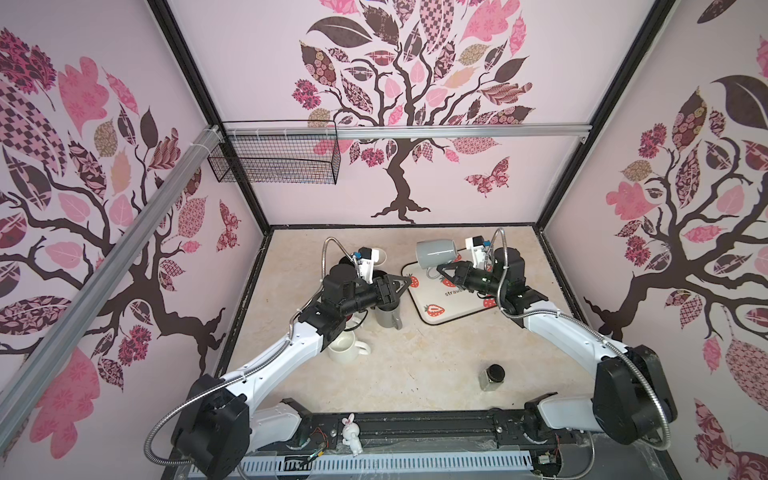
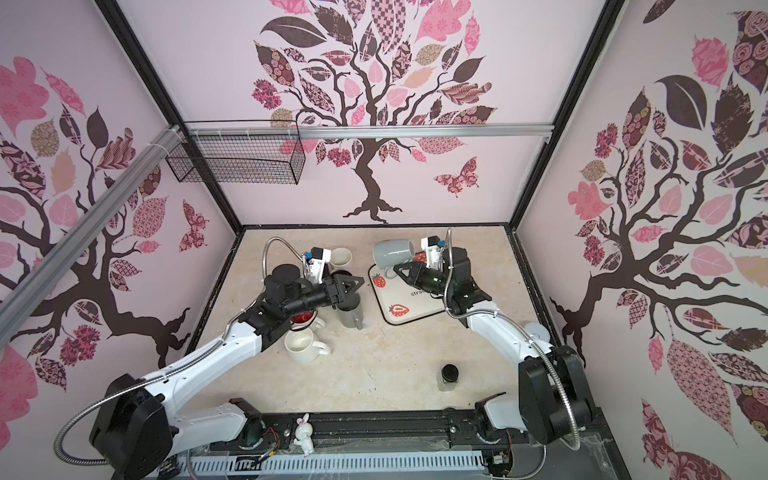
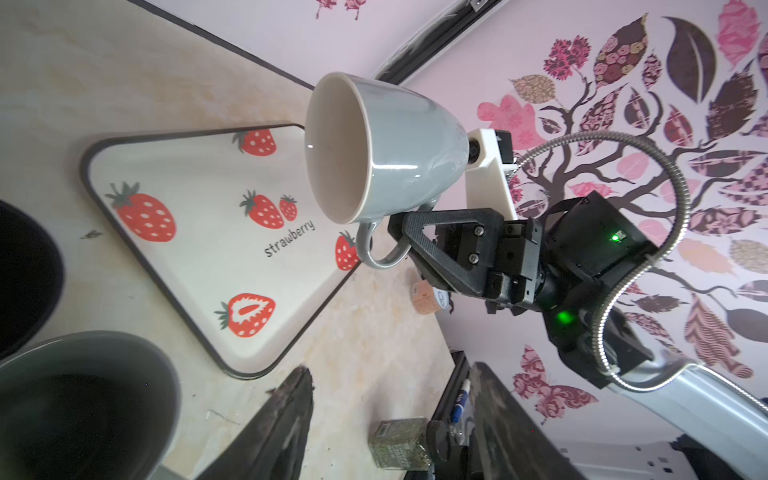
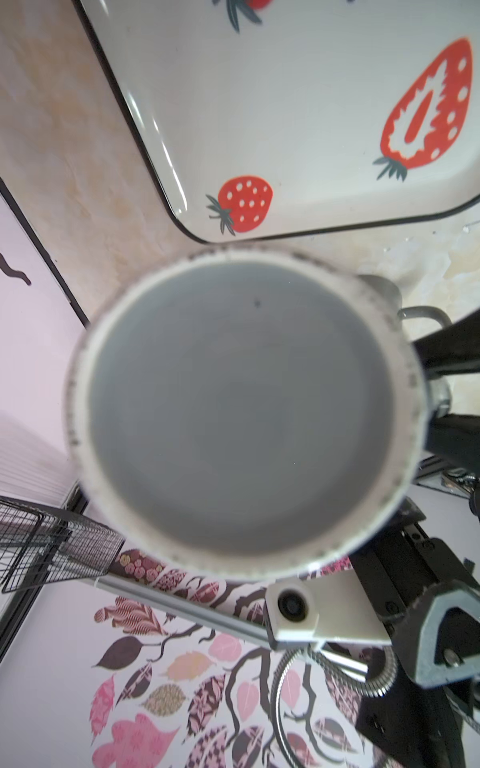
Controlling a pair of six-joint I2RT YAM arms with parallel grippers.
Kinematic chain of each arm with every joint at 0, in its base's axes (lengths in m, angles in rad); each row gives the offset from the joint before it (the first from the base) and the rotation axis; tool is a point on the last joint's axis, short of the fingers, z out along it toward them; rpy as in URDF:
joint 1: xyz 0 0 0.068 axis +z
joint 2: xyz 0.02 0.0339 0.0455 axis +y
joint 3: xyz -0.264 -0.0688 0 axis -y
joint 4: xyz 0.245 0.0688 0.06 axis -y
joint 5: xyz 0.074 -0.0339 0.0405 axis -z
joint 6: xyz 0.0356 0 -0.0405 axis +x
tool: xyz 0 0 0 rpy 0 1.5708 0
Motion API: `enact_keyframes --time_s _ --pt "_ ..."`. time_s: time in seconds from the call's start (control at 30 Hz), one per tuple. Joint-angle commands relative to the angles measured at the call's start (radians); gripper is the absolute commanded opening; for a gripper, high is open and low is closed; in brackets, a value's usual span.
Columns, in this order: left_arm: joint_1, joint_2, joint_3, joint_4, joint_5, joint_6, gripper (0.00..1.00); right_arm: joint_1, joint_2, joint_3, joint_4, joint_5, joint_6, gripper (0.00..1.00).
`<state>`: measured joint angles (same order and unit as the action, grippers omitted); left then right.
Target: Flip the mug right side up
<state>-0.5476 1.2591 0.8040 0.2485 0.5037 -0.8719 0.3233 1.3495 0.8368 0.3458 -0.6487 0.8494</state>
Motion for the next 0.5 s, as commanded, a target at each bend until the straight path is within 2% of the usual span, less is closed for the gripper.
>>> enact_keyframes --time_s 0.0,0.17,0.3,0.47 --pt "0.004 0.042 -0.013 0.19 0.082 -0.109 0.61 0.003 -0.062 0.009 0.237 -0.094 0.144 0.0" --pt "0.004 0.132 -0.006 0.337 0.139 -0.206 0.52 0.019 -0.065 0.004 0.274 -0.125 0.19 0.0" --pt "0.004 0.193 -0.012 0.468 0.166 -0.3 0.51 0.023 -0.068 -0.013 0.308 -0.142 0.223 0.0" --pt "0.004 0.226 -0.003 0.527 0.172 -0.348 0.52 0.028 -0.063 -0.021 0.324 -0.154 0.238 0.0"
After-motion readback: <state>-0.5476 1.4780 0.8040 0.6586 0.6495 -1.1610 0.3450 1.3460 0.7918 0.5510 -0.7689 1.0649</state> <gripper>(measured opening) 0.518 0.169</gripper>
